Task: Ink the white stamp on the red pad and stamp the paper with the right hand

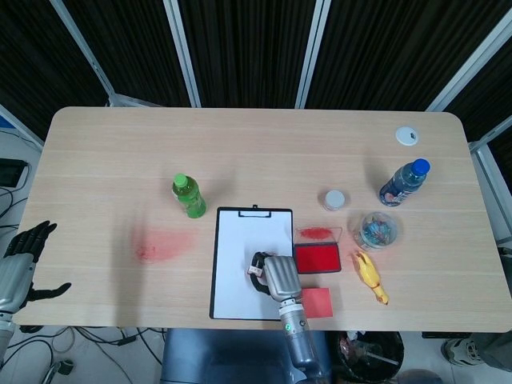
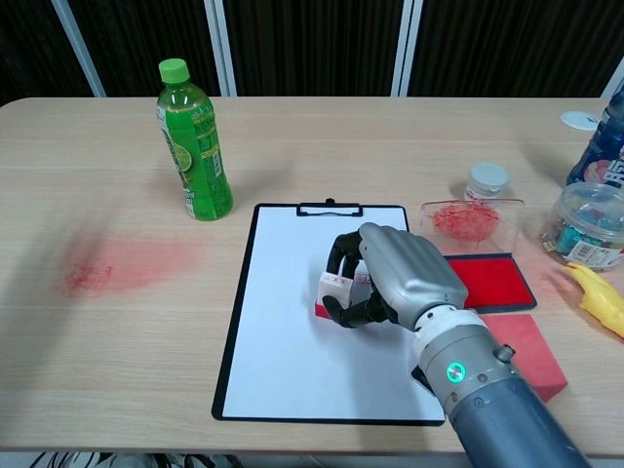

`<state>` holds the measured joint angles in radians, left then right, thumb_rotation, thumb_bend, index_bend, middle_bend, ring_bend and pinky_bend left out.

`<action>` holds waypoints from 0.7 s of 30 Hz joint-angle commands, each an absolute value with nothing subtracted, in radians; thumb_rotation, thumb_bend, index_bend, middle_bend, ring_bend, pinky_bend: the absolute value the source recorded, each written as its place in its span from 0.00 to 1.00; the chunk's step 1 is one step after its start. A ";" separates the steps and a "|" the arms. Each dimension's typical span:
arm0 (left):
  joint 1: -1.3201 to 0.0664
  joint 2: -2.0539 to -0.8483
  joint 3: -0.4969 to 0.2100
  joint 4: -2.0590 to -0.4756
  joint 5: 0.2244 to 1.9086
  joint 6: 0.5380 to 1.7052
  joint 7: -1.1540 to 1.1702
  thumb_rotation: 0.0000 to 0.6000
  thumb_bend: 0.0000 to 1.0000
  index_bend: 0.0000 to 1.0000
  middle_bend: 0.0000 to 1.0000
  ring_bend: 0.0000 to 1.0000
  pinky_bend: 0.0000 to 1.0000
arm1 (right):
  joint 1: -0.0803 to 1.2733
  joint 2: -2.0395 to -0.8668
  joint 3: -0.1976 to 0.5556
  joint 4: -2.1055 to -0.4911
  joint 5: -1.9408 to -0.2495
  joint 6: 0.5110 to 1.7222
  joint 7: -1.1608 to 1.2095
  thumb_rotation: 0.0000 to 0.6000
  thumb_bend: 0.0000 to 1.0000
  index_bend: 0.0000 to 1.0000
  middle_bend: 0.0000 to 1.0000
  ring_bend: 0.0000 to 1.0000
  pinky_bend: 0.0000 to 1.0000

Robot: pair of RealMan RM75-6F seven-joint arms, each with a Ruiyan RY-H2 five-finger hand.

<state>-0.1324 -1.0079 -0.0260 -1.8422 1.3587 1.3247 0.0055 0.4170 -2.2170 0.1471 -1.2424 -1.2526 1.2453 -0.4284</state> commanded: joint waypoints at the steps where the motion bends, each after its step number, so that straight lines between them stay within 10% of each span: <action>1: -0.133 -1.008 -0.026 -1.842 1.358 1.325 0.006 1.00 0.01 0.00 0.00 0.00 0.00 | 0.416 -2.218 0.146 -1.243 -1.255 1.245 -0.428 1.00 0.65 0.89 0.77 0.84 0.92; 21: -0.133 -1.008 -0.026 -1.842 1.358 1.324 0.007 1.00 0.01 0.00 0.00 0.00 0.00 | 0.404 -2.225 0.143 -1.241 -1.262 1.237 -0.432 1.00 0.65 0.89 0.77 0.84 0.92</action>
